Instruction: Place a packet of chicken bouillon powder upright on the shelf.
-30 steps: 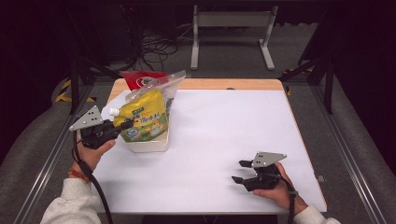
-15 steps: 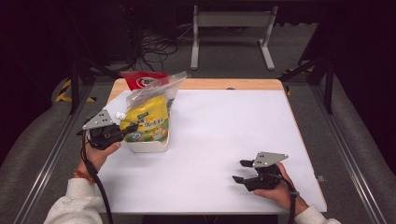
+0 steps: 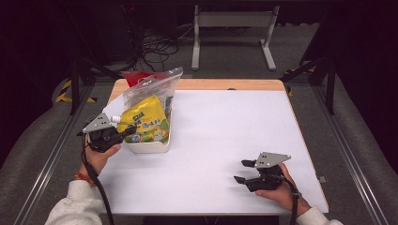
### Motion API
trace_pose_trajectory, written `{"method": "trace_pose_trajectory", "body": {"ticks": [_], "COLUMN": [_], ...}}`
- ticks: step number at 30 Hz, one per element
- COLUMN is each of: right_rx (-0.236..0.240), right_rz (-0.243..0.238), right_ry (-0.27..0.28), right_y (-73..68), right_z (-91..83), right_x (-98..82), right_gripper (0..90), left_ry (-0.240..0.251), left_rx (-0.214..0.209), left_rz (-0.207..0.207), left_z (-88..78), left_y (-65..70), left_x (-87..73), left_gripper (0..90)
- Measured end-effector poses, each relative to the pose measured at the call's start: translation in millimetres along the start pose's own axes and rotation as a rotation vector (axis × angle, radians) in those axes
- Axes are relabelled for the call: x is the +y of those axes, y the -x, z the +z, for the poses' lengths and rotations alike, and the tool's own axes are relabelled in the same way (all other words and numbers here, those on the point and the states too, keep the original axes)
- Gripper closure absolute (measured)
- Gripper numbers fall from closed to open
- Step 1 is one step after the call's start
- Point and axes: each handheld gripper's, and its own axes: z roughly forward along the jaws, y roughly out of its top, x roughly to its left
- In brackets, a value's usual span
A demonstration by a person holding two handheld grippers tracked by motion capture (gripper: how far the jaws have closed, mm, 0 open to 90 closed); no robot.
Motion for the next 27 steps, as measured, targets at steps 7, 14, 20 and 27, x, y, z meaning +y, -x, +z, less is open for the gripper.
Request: {"method": "trace_pose_trajectory", "body": {"ticks": [7, 14, 20, 27], "right_rx": [-0.011, -0.027, -0.041, -0.051], "right_rz": [-0.013, -0.026, -0.032, -0.033], "right_ry": [0.010, 0.020, 0.030, 0.039], "right_y": [-0.5, 0.2, 0.7, 2.1], "right_z": [-3.4, -7.2, -10.9, -13.7], "right_x": [1.5, 3.6, 5.0, 6.5], "right_gripper": [33.4, 33.4, 33.3, 33.3], "left_ry": [0.045, 0.087, 0.148, 0.147], "left_rx": [0.057, 0.122, 0.169, 0.214], "left_rz": [0.035, 0.032, 0.020, 0.022], "left_z": [-4.3, -15.0, -31.2, -41.7], "left_y": [10.3, 16.0, 21.1, 32.5], "left_x": [-3.0, -5.0, -5.9, -10.7], "left_gripper": [81.2, 72.5, 62.9, 51.7]}}
